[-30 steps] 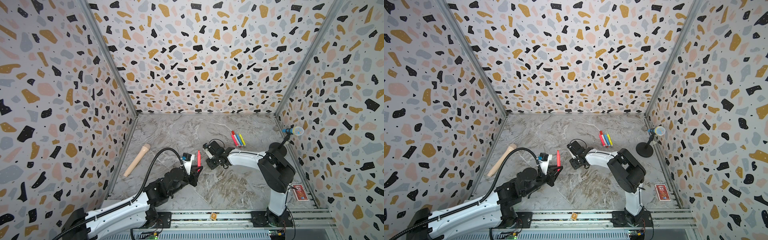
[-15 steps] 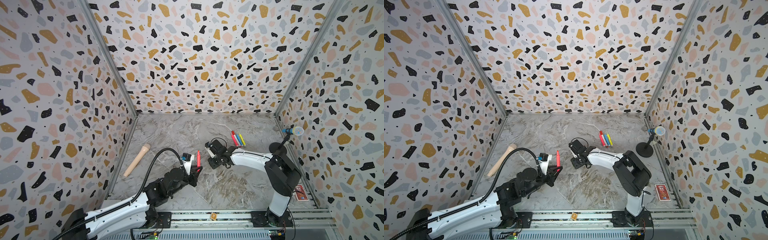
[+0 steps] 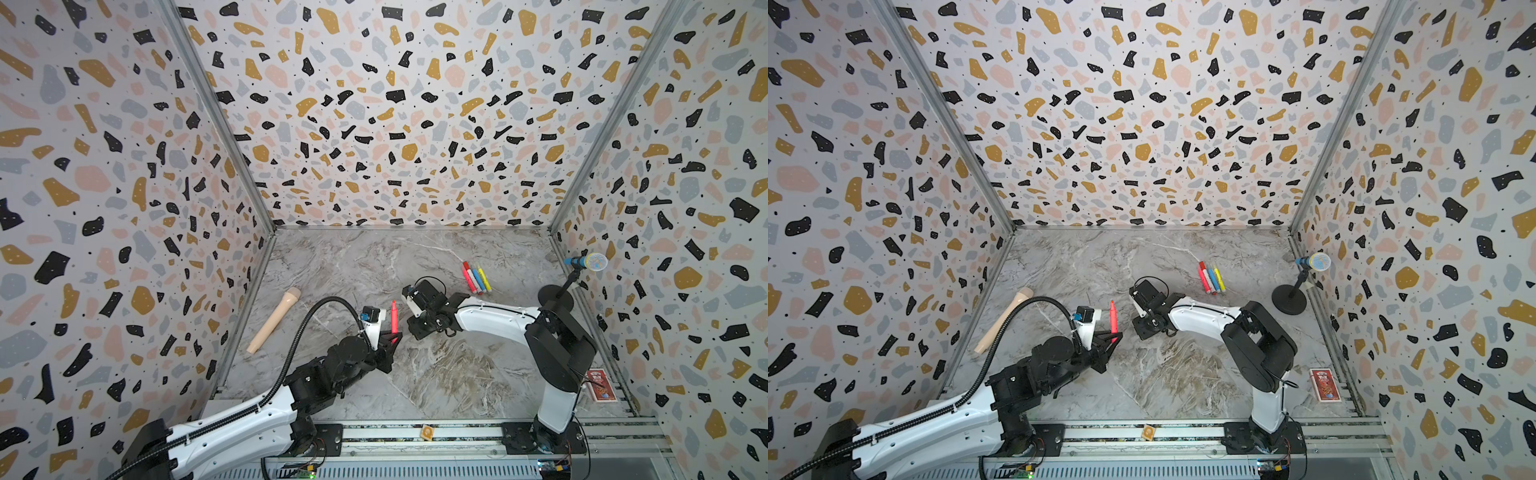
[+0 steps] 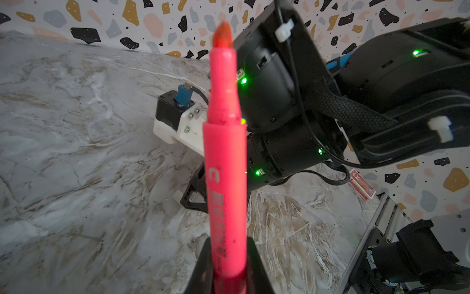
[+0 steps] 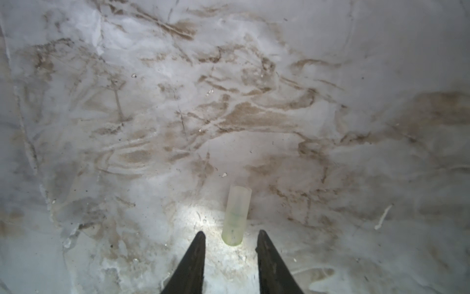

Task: Insert pens into pen caps
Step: Pick up the pen cap from the center of the table.

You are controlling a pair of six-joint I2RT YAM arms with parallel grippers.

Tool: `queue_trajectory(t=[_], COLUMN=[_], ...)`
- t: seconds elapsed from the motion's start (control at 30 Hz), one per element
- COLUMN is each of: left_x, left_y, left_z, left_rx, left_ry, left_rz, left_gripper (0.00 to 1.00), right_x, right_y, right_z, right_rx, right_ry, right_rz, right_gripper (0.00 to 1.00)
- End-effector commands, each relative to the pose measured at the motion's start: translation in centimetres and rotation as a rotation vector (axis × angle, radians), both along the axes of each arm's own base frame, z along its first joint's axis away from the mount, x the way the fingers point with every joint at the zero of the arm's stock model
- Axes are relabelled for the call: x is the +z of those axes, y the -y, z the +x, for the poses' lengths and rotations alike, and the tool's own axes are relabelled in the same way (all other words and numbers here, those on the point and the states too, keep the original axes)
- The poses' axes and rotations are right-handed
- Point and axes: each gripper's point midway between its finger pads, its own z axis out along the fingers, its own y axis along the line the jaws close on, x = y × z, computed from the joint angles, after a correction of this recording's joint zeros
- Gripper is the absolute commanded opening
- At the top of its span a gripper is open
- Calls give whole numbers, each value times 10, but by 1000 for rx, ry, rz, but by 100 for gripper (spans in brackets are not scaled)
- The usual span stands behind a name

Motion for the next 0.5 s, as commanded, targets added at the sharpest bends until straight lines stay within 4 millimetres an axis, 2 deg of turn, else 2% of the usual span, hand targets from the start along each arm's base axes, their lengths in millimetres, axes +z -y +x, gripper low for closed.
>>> queue_trajectory(t=[0.0, 0.27, 0.47], left_x=[11, 3, -4], left_y=[-3, -9, -10], left_z=[1, -2, -3], left_rx=[22, 32, 31], left_ry=[14, -4, -17], left_rz=[-34, -34, -21], left_gripper=[0, 0, 0], right_x=[2, -13, -22], right_y=[-8, -4, -3], right_z=[4, 12, 11], right_rx=[-8, -33, -28], right_ry=[-3, 2, -8], right_rz=[-3, -73, -100], right_gripper=[35, 35, 33])
